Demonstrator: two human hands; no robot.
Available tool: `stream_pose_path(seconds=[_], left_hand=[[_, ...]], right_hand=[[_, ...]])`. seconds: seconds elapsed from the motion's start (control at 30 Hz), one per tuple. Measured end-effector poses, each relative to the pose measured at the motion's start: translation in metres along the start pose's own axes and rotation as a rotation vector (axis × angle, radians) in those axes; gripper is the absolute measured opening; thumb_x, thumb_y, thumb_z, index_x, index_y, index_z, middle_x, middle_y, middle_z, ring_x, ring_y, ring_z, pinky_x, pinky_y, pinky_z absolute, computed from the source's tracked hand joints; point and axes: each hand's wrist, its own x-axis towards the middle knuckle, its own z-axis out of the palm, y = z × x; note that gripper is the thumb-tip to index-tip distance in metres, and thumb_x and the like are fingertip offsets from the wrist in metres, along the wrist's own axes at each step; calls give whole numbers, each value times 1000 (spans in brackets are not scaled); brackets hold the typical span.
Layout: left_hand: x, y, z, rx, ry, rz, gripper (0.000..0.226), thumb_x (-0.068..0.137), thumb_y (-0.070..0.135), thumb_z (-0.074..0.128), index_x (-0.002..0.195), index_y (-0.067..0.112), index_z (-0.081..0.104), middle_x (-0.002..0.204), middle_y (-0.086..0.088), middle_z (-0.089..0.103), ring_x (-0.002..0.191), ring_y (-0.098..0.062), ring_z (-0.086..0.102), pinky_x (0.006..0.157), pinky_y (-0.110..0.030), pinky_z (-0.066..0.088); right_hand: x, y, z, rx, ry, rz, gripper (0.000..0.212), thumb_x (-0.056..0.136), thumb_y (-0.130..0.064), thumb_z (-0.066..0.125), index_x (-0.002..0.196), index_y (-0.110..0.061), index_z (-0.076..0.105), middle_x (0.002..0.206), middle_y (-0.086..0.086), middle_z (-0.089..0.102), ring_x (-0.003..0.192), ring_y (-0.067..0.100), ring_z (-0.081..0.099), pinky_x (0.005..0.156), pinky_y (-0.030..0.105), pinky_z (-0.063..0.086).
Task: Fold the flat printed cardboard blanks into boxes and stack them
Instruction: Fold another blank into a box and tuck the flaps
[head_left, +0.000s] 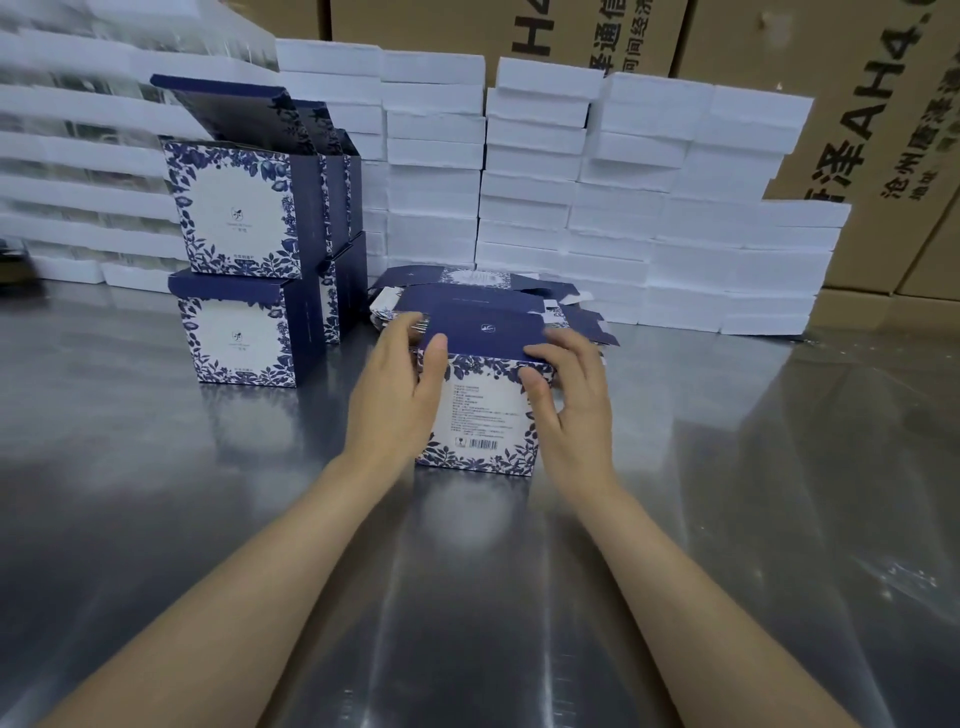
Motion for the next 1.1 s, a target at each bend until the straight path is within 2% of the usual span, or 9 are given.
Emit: stream_pose_path(seconds=[0.07, 0.17, 0.2, 0.33, 0.43, 0.57, 0.7, 0.93, 1.1], left_hand=[[0, -2, 0, -66, 3, 116, 40, 104, 33, 36, 137, 12, 45, 133, -1, 51, 120, -18, 49, 101, -35, 39], [0, 0, 1, 82, -12, 399, 31, 102, 28, 41, 117, 10, 62, 118, 1, 63, 111, -16, 54, 96, -33, 38], [1, 1, 3, 121, -19, 428, 30, 101, 30, 44, 111, 11, 65, 113, 2, 65, 108, -17, 56, 94, -33, 37], [1, 9, 5, 77, 0, 354, 14, 96, 22, 57, 99, 14, 69, 98, 5, 66, 94, -18, 56, 89, -31, 35], [2, 13, 5, 55, 16, 320, 9, 92, 16, 62, 92, 13, 70, 89, 5, 66, 89, -20, 56, 89, -35, 37], [2, 20, 6, 34, 26, 265, 5, 88, 10, 65, 84, 12, 68, 84, 4, 66, 85, -23, 57, 87, -44, 41], [3, 20, 6, 14, 35, 257, 7, 87, 9, 64, 81, 12, 66, 81, 4, 65, 84, -23, 55, 88, -44, 40], [-2, 19, 10, 24, 82, 287, 8, 90, 10, 63, 85, 14, 68, 84, 7, 65, 86, -20, 56, 89, -37, 36], [-8, 22, 12, -66, 91, 317, 16, 94, 9, 58, 96, 17, 72, 97, 11, 66, 96, -15, 55, 93, -35, 35]], right_hand=[[2, 0, 2, -31, -10, -22, 24, 95, -22, 53, 109, -7, 65, 120, 3, 59, 118, 21, 51, 101, 19, 35], [4, -2, 2, -40, 4, -45, 21, 95, -15, 53, 105, -2, 65, 114, 8, 62, 115, 23, 52, 102, 14, 31], [4, -3, 3, -39, 9, -50, 19, 95, -12, 53, 104, -1, 65, 113, 8, 63, 115, 22, 52, 102, 15, 31], [5, -4, 2, -65, -4, -104, 17, 94, -8, 53, 102, -3, 67, 107, 6, 63, 107, 21, 53, 97, 16, 33], [8, -5, 2, -78, -47, -93, 18, 91, -20, 60, 103, -10, 69, 107, 1, 58, 106, 17, 50, 95, 11, 29], [12, -9, 5, 22, 20, -21, 10, 89, -18, 62, 87, -12, 70, 96, -6, 54, 98, 18, 49, 88, 13, 33], [13, -12, 8, 55, 22, 1, 9, 88, -13, 63, 82, -13, 68, 89, -6, 55, 95, 20, 50, 85, 15, 34], [12, -12, 8, 71, 57, 4, 8, 87, -9, 67, 81, -14, 71, 87, -7, 58, 92, 17, 53, 83, 25, 40], [5, -5, 1, 183, 107, 11, 9, 91, -5, 62, 91, -10, 70, 97, -1, 66, 100, 10, 59, 89, 22, 45]])
